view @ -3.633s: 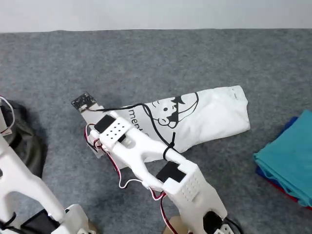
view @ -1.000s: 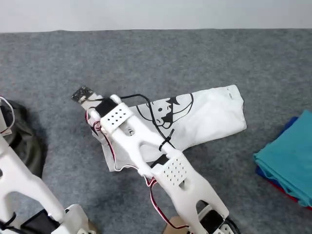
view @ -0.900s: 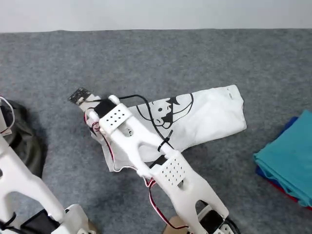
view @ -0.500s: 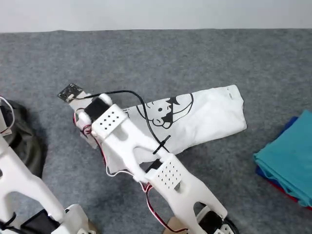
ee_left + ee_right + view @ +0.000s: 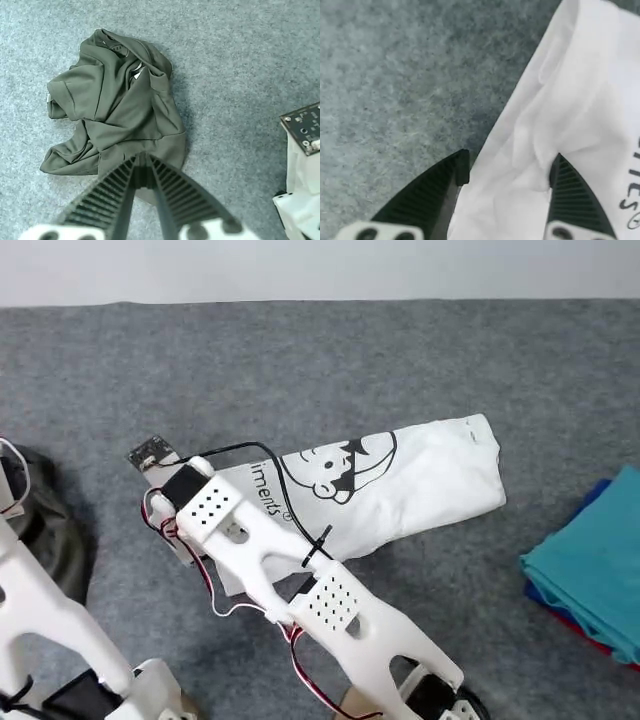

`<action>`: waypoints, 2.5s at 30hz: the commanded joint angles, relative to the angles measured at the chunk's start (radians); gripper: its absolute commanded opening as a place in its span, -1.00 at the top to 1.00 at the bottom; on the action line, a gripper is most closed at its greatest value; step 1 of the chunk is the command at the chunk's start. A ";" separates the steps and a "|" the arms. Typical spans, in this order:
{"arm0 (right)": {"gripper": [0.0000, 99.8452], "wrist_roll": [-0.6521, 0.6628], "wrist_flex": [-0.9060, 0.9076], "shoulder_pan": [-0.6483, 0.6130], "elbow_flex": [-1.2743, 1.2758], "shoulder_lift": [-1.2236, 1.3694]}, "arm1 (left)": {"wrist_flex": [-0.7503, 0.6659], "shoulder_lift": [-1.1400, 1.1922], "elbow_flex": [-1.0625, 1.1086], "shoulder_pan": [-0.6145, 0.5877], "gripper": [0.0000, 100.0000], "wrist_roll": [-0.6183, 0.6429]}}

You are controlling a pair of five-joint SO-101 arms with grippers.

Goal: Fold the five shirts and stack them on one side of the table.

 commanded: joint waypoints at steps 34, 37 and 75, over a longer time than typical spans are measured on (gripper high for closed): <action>0.48 0.049 0.019 0.091 -0.201 0.133 | -0.018 -0.023 -0.004 0.000 0.99 -0.044; 0.54 0.049 0.045 0.102 -0.201 0.137 | -0.025 -0.023 -0.002 0.000 0.99 -0.044; 0.98 0.376 0.110 0.386 0.216 -0.355 | -0.060 -0.025 0.018 0.003 0.99 -0.040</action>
